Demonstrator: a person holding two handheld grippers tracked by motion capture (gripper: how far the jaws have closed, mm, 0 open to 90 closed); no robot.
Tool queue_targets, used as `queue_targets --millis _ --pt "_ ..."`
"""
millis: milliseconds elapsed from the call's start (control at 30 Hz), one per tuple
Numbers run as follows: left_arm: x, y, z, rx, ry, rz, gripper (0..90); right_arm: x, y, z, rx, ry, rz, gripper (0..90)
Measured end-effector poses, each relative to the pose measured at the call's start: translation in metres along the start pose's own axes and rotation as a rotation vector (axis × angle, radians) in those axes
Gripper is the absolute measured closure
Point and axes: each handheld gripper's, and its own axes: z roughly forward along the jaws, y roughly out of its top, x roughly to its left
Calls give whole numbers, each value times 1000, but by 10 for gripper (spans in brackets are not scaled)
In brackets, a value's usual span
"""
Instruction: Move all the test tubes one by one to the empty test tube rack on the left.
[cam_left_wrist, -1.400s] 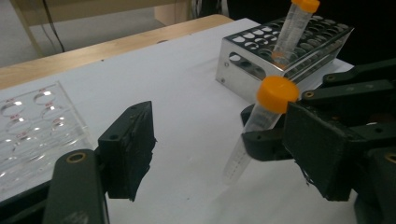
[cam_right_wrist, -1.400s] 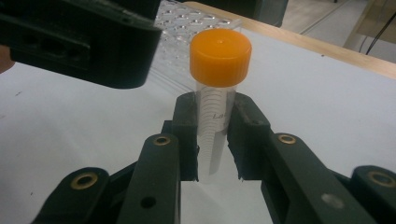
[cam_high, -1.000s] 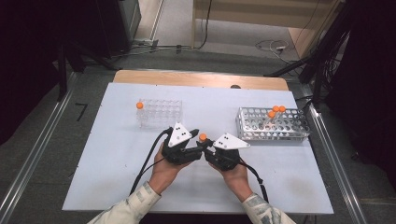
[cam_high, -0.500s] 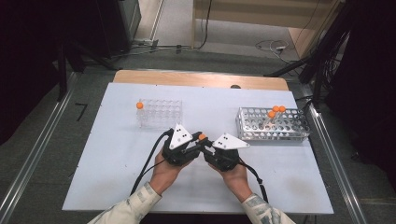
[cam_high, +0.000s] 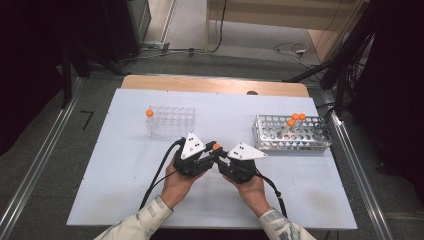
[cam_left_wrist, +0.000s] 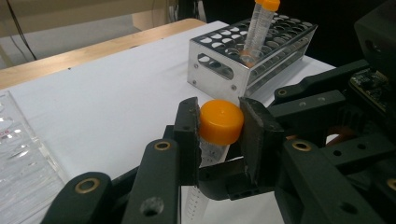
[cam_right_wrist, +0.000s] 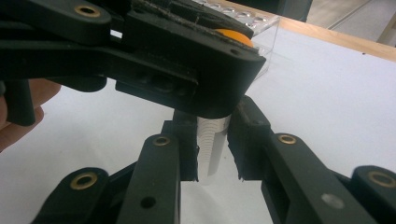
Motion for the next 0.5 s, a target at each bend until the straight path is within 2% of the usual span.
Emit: queue_targets --millis 200,300,500 --pt "0 0 0 4 -15 -9 705 -1 0 0 -3 7 -3 690" --pt "-1 0 1 13 -16 -9 706 -2 0 0 -1 12 7 562" --pt "7 3 -4 -13 5 -24 706 -6 1 0 2 9 32 343"
